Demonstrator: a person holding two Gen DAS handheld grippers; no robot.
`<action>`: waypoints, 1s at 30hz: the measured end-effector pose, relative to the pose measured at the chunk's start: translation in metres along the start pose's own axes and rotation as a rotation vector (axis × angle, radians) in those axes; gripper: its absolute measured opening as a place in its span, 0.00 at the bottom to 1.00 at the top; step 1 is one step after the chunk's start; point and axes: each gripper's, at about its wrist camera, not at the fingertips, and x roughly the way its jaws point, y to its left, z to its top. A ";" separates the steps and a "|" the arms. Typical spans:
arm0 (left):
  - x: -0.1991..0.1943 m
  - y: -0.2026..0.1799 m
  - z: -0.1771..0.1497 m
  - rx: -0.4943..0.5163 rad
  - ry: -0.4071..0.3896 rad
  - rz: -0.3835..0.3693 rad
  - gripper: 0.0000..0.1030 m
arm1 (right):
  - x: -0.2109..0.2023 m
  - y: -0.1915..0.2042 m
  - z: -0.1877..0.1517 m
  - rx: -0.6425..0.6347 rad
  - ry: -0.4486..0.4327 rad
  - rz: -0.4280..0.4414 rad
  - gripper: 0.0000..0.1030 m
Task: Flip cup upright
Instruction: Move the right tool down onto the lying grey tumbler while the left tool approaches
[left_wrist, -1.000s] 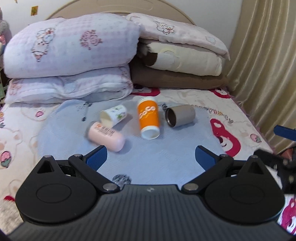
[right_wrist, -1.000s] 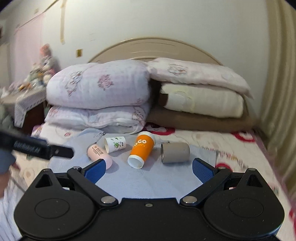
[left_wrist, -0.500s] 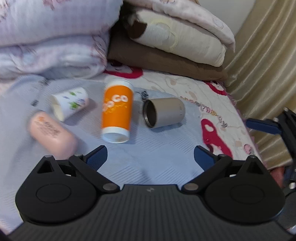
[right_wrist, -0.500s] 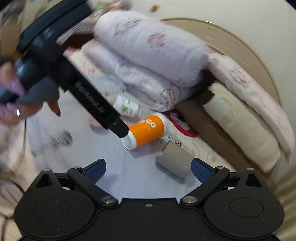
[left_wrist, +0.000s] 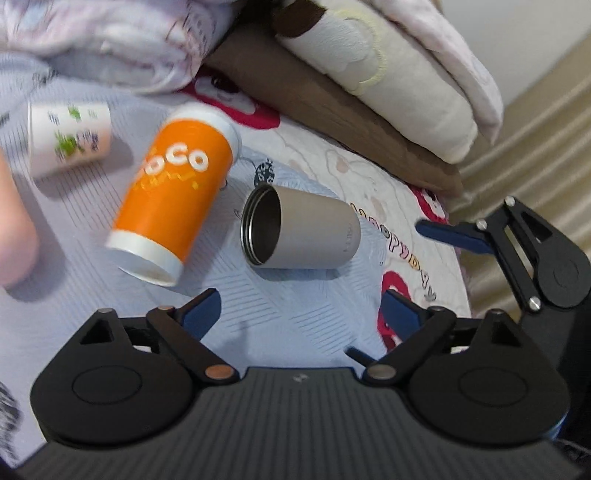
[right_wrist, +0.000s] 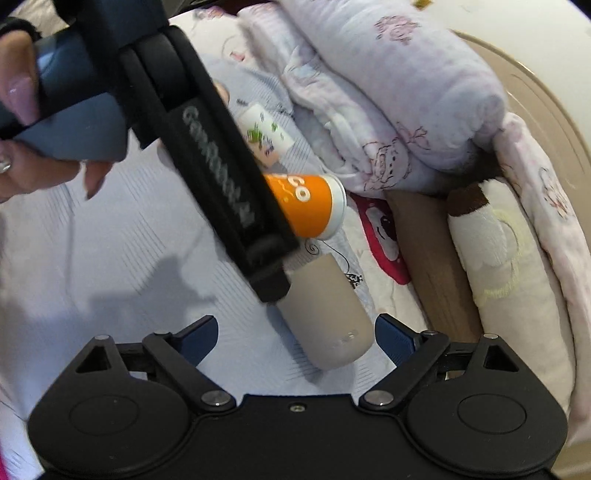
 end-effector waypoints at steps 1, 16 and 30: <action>0.004 0.001 -0.001 -0.020 -0.005 0.002 0.88 | 0.006 -0.003 0.000 -0.020 0.006 0.004 0.90; 0.045 0.023 0.009 -0.180 -0.038 -0.033 0.73 | 0.080 -0.021 -0.002 -0.214 0.076 0.114 0.87; 0.052 0.042 0.012 -0.220 -0.058 -0.077 0.71 | 0.113 -0.033 -0.001 -0.175 0.077 0.098 0.85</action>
